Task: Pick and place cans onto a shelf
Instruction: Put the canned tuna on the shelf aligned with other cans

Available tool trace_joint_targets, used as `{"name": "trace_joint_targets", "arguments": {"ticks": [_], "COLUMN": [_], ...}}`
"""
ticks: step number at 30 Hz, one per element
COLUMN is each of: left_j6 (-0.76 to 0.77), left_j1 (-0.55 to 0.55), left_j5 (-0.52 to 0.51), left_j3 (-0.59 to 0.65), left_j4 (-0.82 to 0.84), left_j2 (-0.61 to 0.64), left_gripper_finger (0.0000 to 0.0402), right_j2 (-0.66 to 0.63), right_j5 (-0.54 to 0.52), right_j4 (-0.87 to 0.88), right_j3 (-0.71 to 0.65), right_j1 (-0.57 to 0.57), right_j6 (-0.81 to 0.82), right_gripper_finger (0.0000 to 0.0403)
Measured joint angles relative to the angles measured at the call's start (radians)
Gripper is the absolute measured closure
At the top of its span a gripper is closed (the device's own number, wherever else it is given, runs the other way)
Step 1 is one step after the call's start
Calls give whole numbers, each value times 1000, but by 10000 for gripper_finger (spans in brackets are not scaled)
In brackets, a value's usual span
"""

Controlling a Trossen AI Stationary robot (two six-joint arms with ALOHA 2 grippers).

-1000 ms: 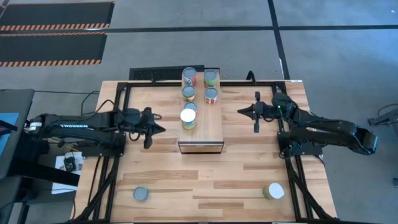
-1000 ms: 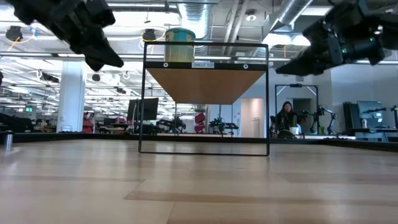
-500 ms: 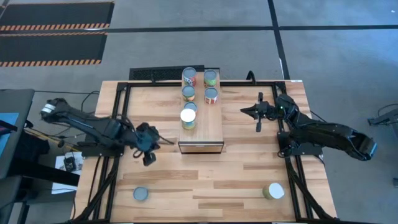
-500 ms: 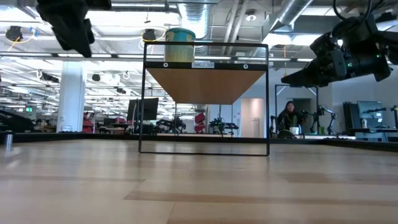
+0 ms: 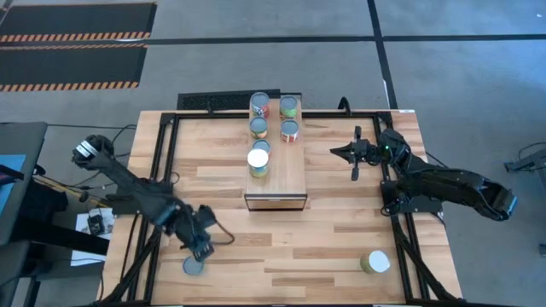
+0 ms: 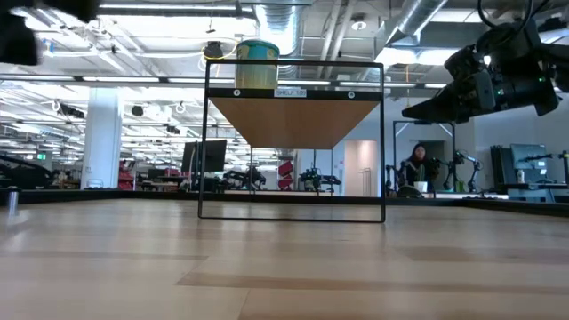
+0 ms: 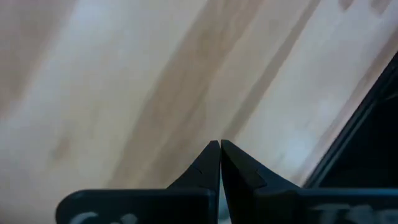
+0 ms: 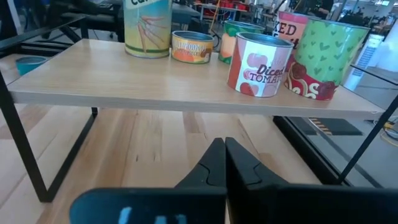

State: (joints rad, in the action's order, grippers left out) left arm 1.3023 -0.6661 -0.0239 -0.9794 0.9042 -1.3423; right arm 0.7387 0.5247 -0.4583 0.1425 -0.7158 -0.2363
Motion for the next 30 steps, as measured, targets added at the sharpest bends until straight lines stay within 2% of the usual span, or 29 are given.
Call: {"name": "trace_joint_targets", "arguments": {"ticks": [7, 13, 19, 25, 30], "left_j6": [254, 308, 380, 463, 501], "left_j1": [-87, -99, -100, -103, -103], "left_j5": [78, 118, 206, 168, 123], "left_j3": [0, 0, 0, 0, 0], "left_j4": [-71, -166, -235, -236, -234], "left_j2": [-97, -191, -277, -297, -300], "left_gripper_finger": [392, 340, 289, 270, 284], "right_j2": [0, 0, 0, 0, 0], "right_j5": [0, -1, -10, -11, -11], "right_j4": [1, 6, -3, -13, -30], "right_j3": [0, -4, -36, -36, -36], "right_j1": [0, 3, 3, 3, 3], "right_j6": [13, 27, 27, 38, 37], "right_gripper_finger": [396, 396, 396, 396, 396]}}
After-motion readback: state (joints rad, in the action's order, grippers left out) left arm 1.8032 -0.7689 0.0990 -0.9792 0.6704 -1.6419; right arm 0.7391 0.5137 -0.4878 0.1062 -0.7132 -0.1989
